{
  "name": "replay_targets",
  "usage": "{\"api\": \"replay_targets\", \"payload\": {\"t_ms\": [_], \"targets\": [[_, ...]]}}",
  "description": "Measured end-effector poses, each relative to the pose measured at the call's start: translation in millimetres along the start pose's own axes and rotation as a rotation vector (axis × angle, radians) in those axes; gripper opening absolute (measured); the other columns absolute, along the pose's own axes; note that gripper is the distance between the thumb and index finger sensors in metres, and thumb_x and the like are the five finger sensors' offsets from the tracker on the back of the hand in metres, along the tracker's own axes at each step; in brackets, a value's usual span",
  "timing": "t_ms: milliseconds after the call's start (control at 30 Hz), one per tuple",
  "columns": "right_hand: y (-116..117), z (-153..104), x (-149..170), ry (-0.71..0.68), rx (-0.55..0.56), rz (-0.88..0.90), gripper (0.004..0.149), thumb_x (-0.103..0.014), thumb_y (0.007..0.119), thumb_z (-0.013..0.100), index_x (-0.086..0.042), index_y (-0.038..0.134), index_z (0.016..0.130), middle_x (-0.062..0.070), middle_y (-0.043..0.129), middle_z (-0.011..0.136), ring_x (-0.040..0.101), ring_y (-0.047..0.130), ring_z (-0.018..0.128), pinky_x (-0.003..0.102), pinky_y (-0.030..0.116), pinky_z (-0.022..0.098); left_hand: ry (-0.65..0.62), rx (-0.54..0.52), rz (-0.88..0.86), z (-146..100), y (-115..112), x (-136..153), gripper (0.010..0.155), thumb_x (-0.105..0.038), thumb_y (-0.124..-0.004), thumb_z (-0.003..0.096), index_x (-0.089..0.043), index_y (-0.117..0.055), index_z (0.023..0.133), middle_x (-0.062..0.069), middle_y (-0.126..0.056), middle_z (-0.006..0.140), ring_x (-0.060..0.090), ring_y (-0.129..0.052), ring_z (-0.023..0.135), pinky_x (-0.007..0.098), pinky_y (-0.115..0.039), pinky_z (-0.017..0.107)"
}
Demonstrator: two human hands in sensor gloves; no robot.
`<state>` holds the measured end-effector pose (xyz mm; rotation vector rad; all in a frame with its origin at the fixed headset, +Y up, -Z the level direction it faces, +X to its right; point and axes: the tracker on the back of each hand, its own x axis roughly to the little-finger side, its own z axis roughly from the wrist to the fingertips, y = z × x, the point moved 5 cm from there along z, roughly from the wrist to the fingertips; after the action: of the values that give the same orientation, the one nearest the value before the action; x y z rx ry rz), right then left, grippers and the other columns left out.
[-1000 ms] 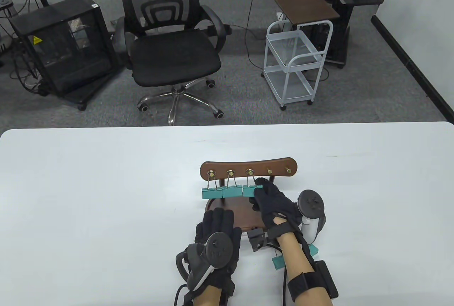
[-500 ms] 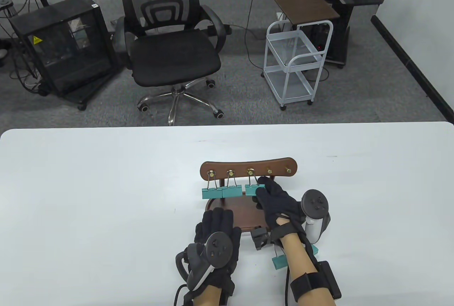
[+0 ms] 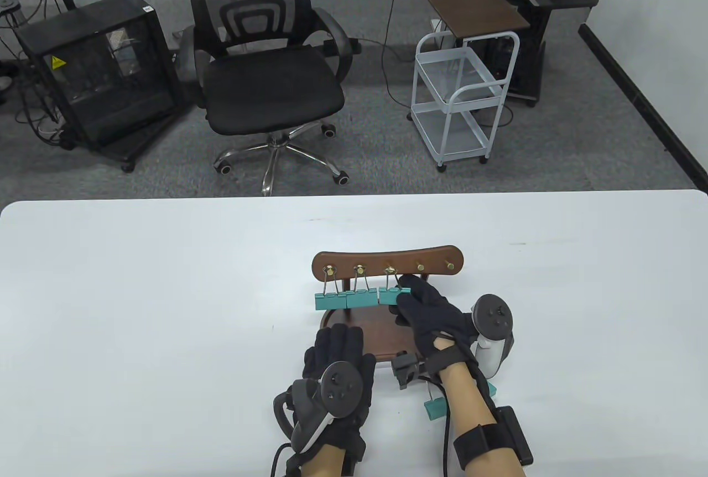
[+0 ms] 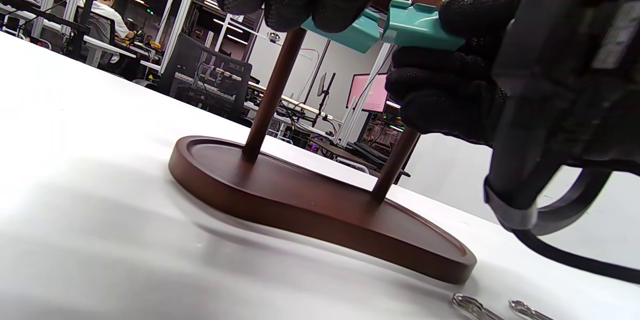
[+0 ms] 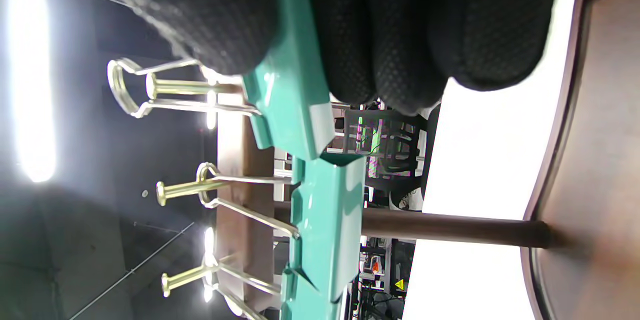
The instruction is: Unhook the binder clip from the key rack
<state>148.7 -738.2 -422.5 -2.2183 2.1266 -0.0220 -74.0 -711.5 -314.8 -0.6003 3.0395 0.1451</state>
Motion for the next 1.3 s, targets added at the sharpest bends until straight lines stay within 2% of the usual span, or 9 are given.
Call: {"api": "replay_targets", "payload": {"t_ms": [167, 267, 367, 433, 767, 1000, 1300], "targets": [[-3.5, -3.5, -0.3, 0.008, -0.018, -0.001, 0.058, -0.039, 0.088, 0.032, -0.019, 0.074, 0.085, 0.018, 0.092, 0.076, 0.040, 0.096, 0.060, 0.047, 0.086, 0.043, 0.001, 0.002, -0.001, 0.0, -0.3, 0.1, 0.062, -0.056, -0.056, 0.0539, -0.032, -0.059, 0.110, 0.000, -0.056, 0.119, 0.028, -0.049, 0.112, 0.051, -0.049, 0.077], [-5.9, -6.6, -0.1, 0.023, -0.073, -0.014, 0.056, -0.041, 0.089, 0.033, -0.020, 0.075, 0.083, 0.017, 0.095, 0.073, 0.039, 0.098, 0.058, 0.046, 0.088, 0.041, -0.001, 0.001, 0.002, -0.1, -0.5, -0.3, 0.062, -0.056, -0.055, 0.0539, -0.031, -0.059, 0.110, 0.000, -0.056, 0.119, 0.028, -0.050, 0.111, 0.051, -0.050, 0.077], [-11.9, -10.2, -6.1, 0.003, -0.063, -0.041, 0.055, -0.043, 0.090, 0.032, -0.019, 0.078, 0.080, 0.016, 0.099, 0.068, 0.037, 0.101, 0.053, 0.044, 0.090, 0.037, -0.005, 0.002, 0.008, -0.5, -1.0, -1.2, 0.061, -0.056, -0.055, 0.0540, -0.032, -0.059, 0.110, 0.000, -0.056, 0.119, 0.028, -0.050, 0.111, 0.051, -0.050, 0.077], [-13.4, -14.4, -11.8, -0.011, -0.101, -0.069, 0.055, -0.044, 0.091, 0.031, -0.019, 0.080, 0.079, 0.016, 0.100, 0.065, 0.035, 0.103, 0.050, 0.043, 0.091, 0.035, -0.009, 0.003, 0.010, -0.6, -1.1, -2.3, 0.061, -0.056, -0.056, 0.0539, -0.032, -0.059, 0.110, 0.000, -0.056, 0.119, 0.028, -0.050, 0.111, 0.051, -0.050, 0.077], [-21.5, -39.1, -25.7, -0.046, -0.147, -0.080, 0.053, -0.048, 0.089, 0.034, -0.015, 0.083, 0.075, 0.015, 0.104, 0.055, 0.032, 0.106, 0.040, 0.041, 0.092, 0.027, -0.008, -0.002, -0.001, -0.2, -0.6, -2.0, 0.062, -0.056, -0.055, 0.0539, -0.031, -0.059, 0.111, 0.000, -0.056, 0.119, 0.028, -0.050, 0.111, 0.051, -0.050, 0.077], [-22.5, -51.9, -11.1, -0.040, -0.108, -0.073, 0.049, -0.049, 0.085, 0.036, -0.014, 0.086, 0.071, 0.014, 0.107, 0.048, 0.031, 0.108, 0.032, 0.038, 0.094, 0.019, -0.011, -0.004, -0.003, -0.6, -0.6, -2.0, 0.062, -0.055, -0.055, 0.0539, -0.031, -0.059, 0.111, 0.000, -0.056, 0.119, 0.028, -0.049, 0.111, 0.051, -0.049, 0.077], [-34.3, -53.6, -4.9, 0.039, -0.042, -0.229, 0.048, -0.047, 0.085, 0.037, -0.007, 0.091, 0.064, 0.016, 0.111, 0.035, 0.030, 0.110, 0.016, 0.036, 0.095, 0.007, -0.009, -0.012, -0.006, -1.4, 1.1, -0.9, 0.062, -0.055, -0.055, 0.0540, -0.031, -0.059, 0.111, 0.000, -0.056, 0.119, 0.028, -0.049, 0.111, 0.051, -0.050, 0.077]]}}
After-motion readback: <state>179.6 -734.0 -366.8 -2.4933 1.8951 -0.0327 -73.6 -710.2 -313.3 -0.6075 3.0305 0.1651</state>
